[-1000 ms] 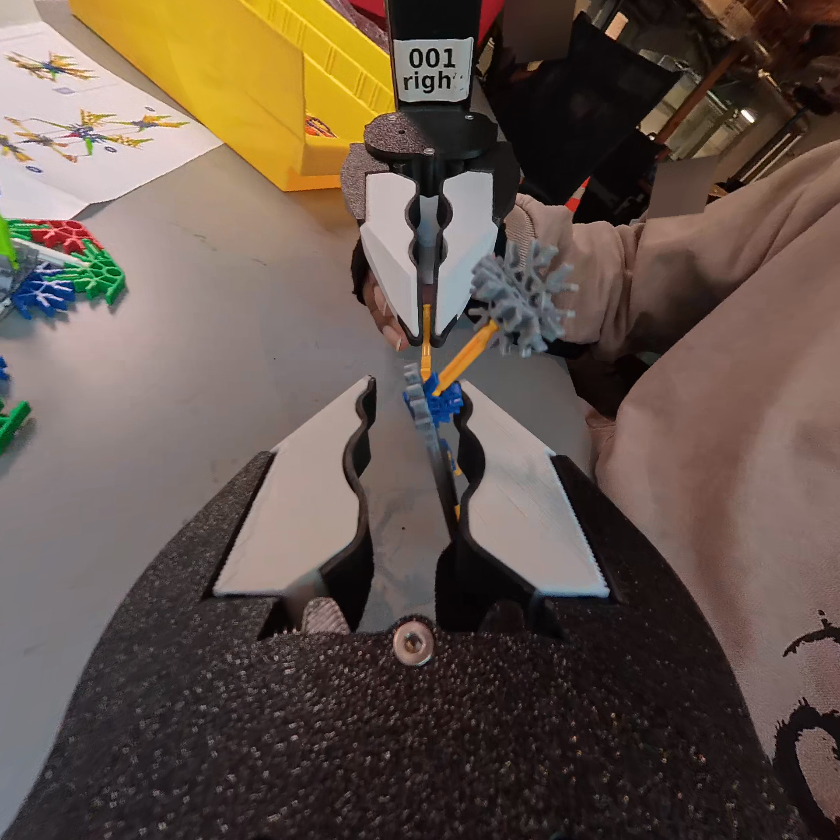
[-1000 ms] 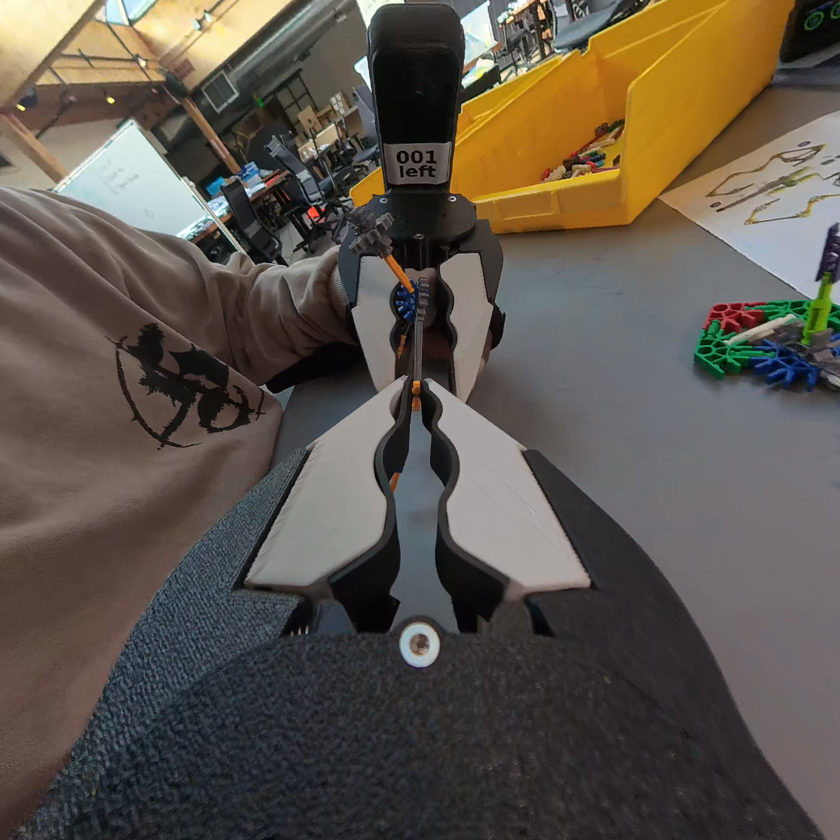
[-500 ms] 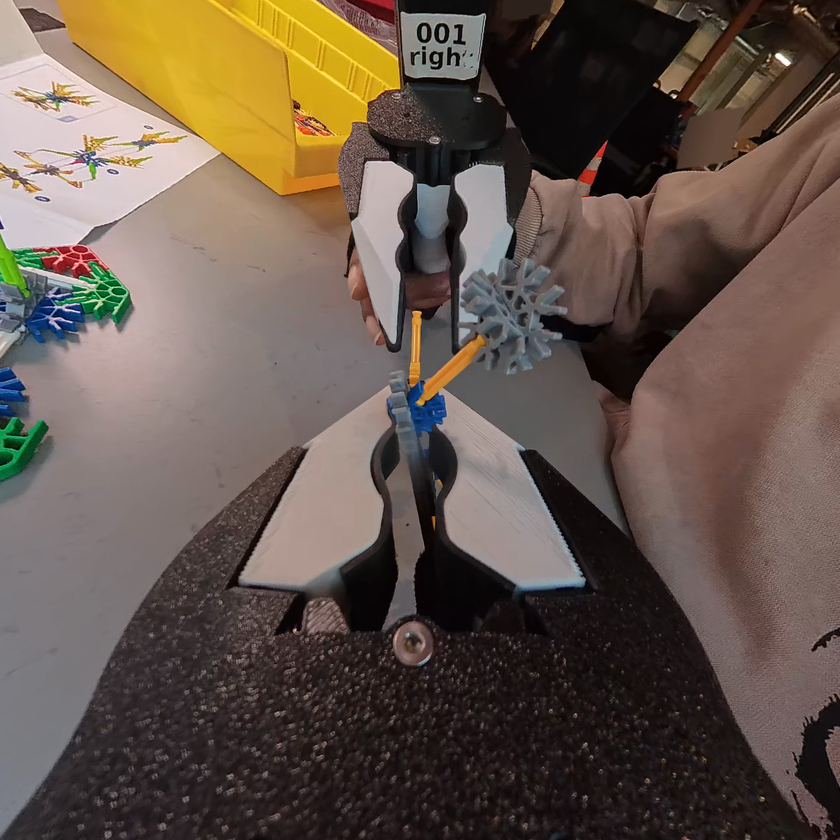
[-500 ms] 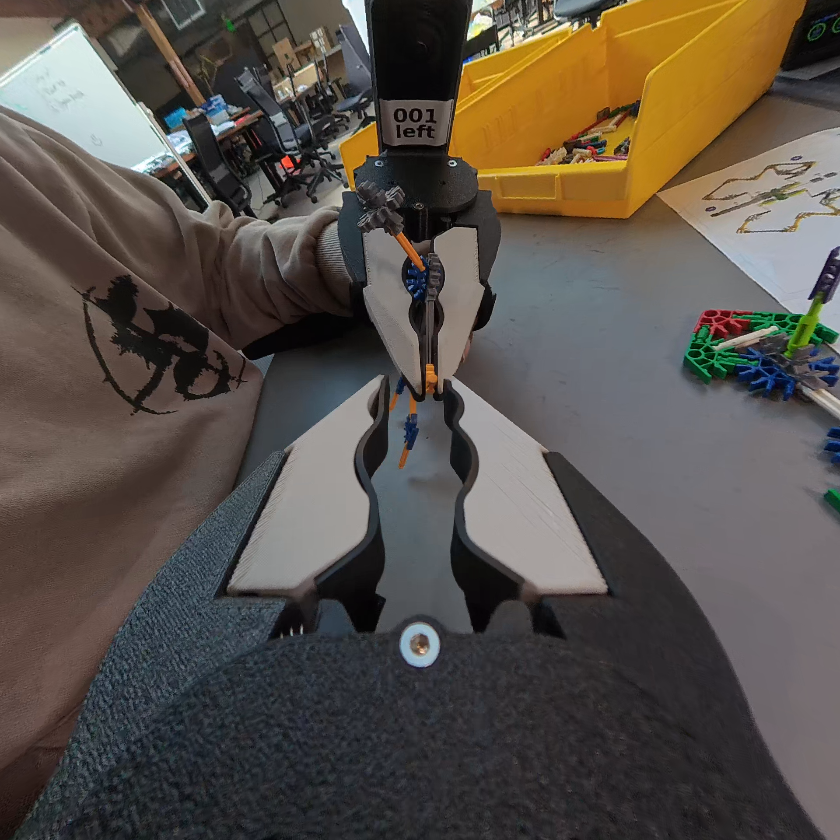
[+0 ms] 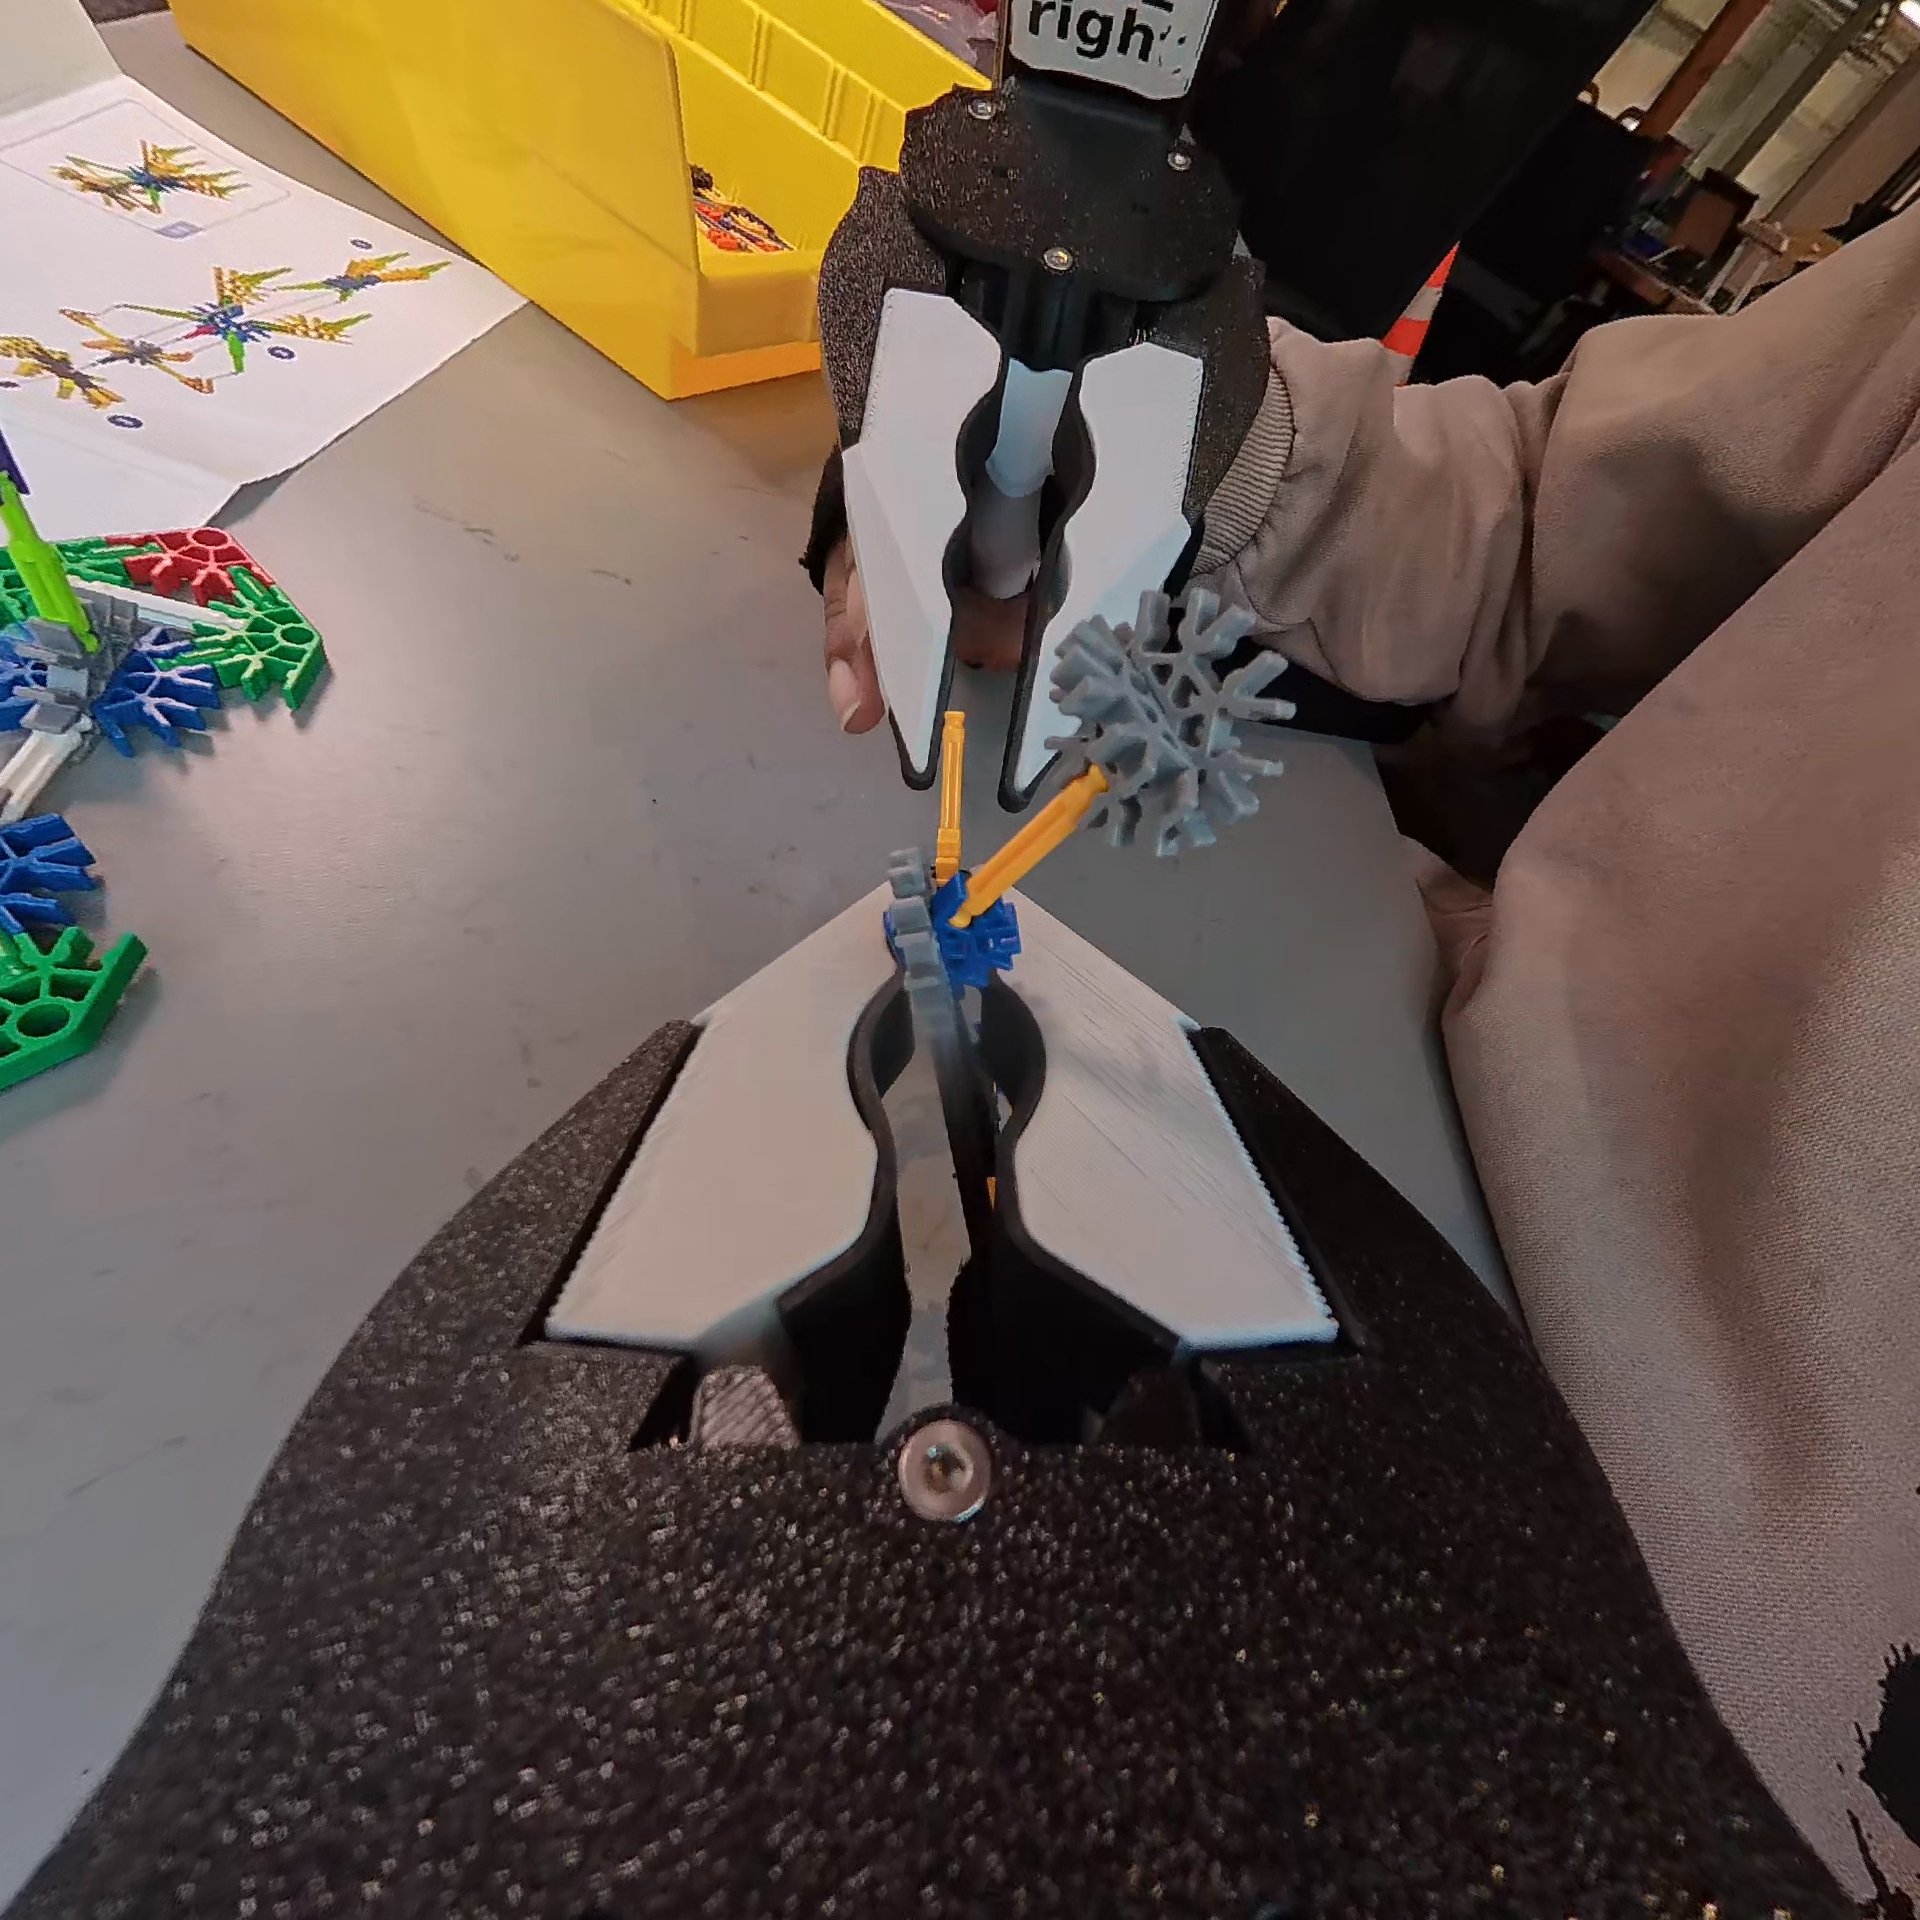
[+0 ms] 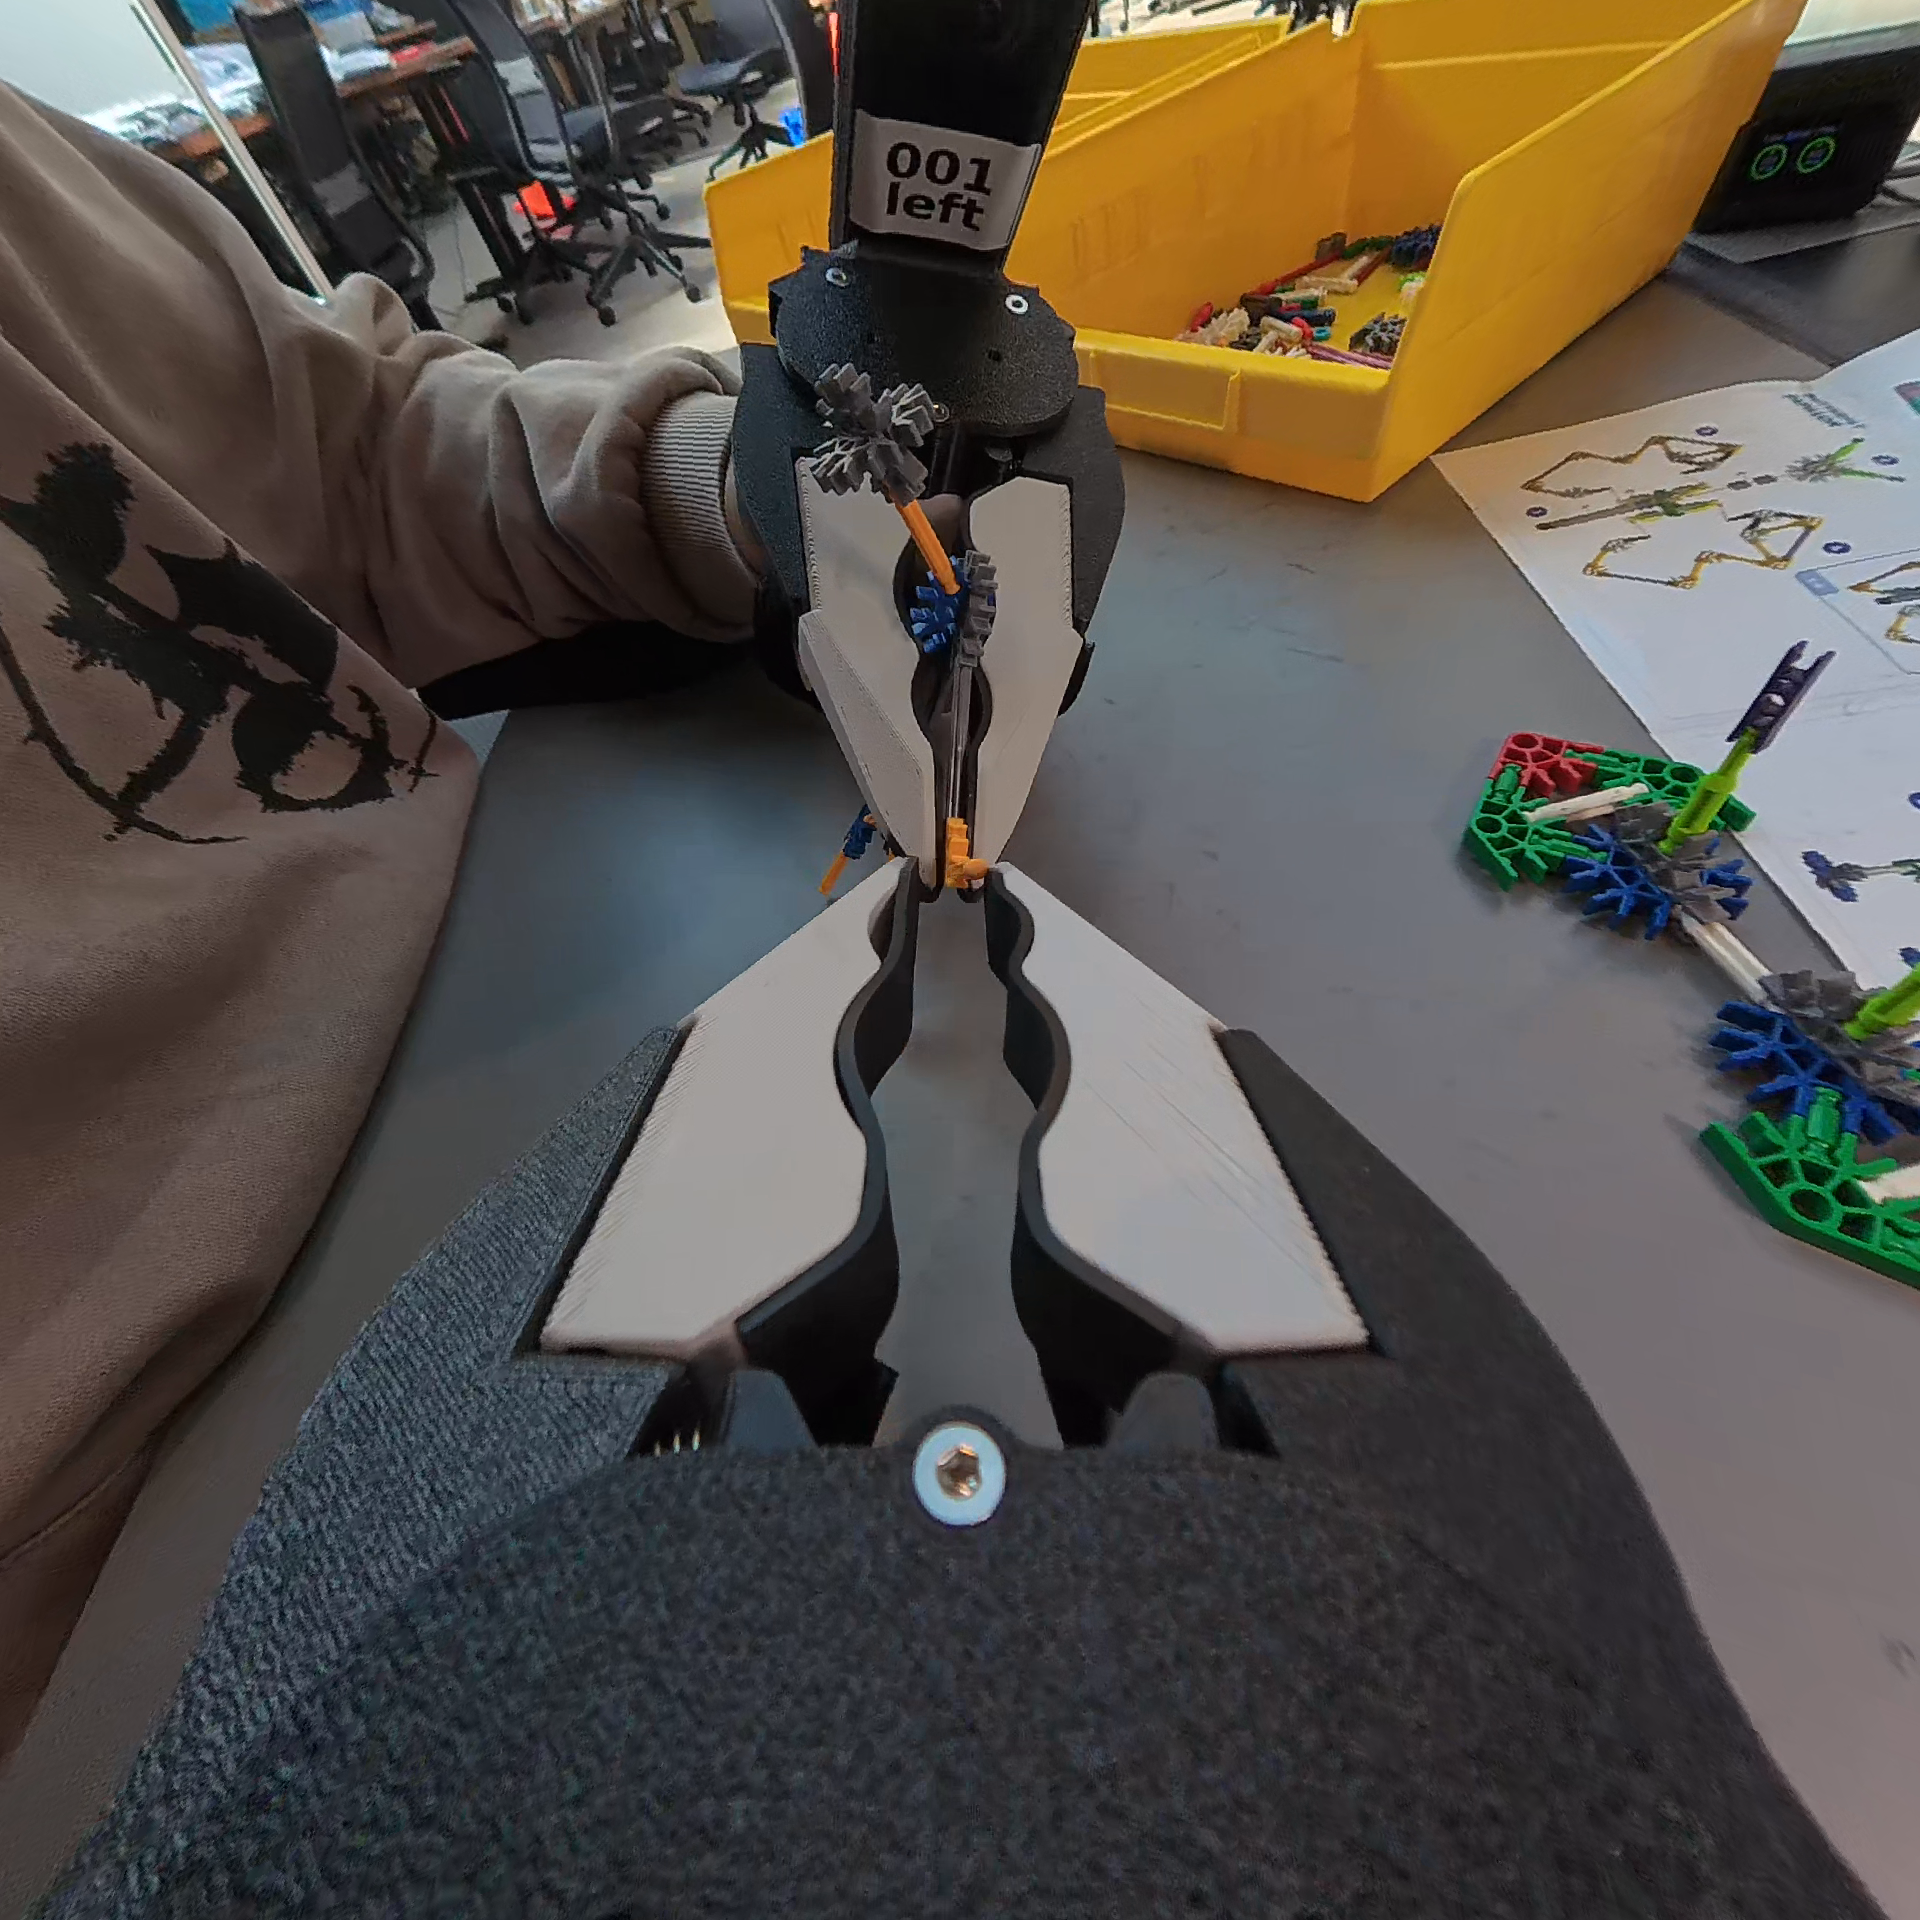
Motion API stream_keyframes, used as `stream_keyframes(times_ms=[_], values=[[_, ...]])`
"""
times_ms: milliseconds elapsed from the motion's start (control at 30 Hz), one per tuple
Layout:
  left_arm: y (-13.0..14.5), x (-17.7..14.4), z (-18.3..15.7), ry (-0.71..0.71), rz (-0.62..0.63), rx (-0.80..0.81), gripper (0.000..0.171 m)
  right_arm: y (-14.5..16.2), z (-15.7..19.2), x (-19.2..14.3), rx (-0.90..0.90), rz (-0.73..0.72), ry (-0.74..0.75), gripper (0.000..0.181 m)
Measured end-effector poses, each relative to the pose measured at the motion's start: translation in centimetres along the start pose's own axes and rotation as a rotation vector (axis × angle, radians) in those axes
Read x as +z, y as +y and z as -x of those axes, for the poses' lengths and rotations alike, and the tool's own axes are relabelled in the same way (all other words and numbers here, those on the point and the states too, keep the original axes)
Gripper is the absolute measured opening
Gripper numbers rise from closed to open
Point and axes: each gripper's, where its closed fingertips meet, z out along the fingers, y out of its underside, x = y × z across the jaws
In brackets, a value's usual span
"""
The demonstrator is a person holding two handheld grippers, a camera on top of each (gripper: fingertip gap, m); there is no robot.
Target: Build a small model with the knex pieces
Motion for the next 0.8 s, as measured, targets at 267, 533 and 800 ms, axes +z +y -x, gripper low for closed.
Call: stream_keyframes(times_ms=[267,533,800], values=[[0.0,0.0,-0.2,0.003,0.006,-0.004,0.003,-0.1,0.0,0.1,-0.022,-0.005,0.011,0.004],[-0.2,0.2,-0.5,-0.009,-0.013,0.034,0.003,-0.4,0.4,0.2,-0.027,-0.012,-0.011,0.002],[-1.9,-0.3,0.5,-0.004,-0.144,-0.156,0.002,-1.9,-1.2,-0.2,-0.140,-0.051,0.161,0.003]])
